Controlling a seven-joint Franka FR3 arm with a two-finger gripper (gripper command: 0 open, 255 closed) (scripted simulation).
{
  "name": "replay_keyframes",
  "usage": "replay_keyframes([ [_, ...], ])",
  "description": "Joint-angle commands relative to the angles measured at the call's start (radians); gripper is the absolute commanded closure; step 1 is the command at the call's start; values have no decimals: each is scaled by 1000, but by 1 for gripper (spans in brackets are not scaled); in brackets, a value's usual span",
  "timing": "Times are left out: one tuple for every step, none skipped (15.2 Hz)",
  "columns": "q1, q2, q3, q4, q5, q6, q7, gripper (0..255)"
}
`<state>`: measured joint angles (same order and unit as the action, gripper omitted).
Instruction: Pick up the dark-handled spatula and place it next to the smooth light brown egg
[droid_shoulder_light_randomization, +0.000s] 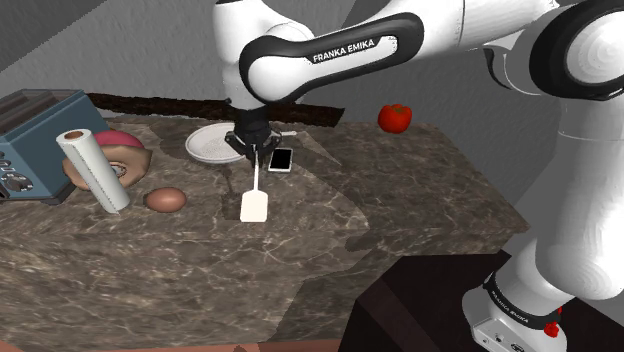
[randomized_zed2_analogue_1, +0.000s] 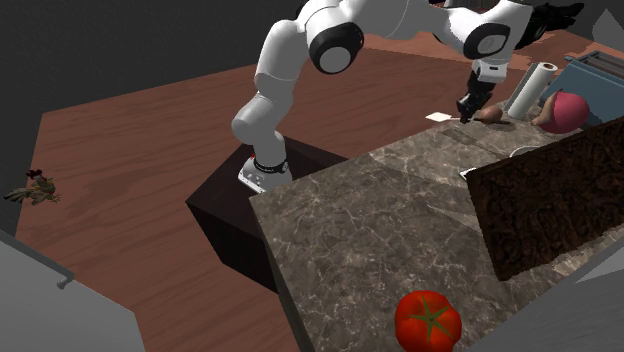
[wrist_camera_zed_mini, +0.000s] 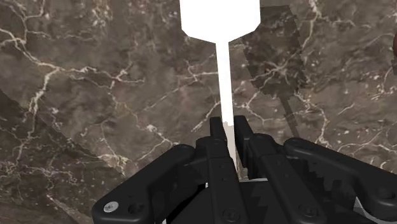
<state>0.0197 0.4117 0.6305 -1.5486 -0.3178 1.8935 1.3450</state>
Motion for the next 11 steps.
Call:
replay_keyframes([
  [-1,6,-3,-20,-5,25,5,255],
  [-1,9,-4,-29,-8,36,7,255],
  [-1,12,-5,-38,-11,48,10,255],
  [-1,15,-7,-47,-14,59,12,255],
  [-1,19,-8,-56,-17,71,15,255],
  [-1,23,-10,-64,-20,82,18,255],
  [0,27,-12,-72,-24,93,21,255],
  [0,31,-14,-80,-27,104,24,255],
  [1,36,-16,-87,-31,115,26,255],
  [1,41,-18,-94,-35,126,29,255],
  [2,45,-20,-101,-39,137,32,255],
])
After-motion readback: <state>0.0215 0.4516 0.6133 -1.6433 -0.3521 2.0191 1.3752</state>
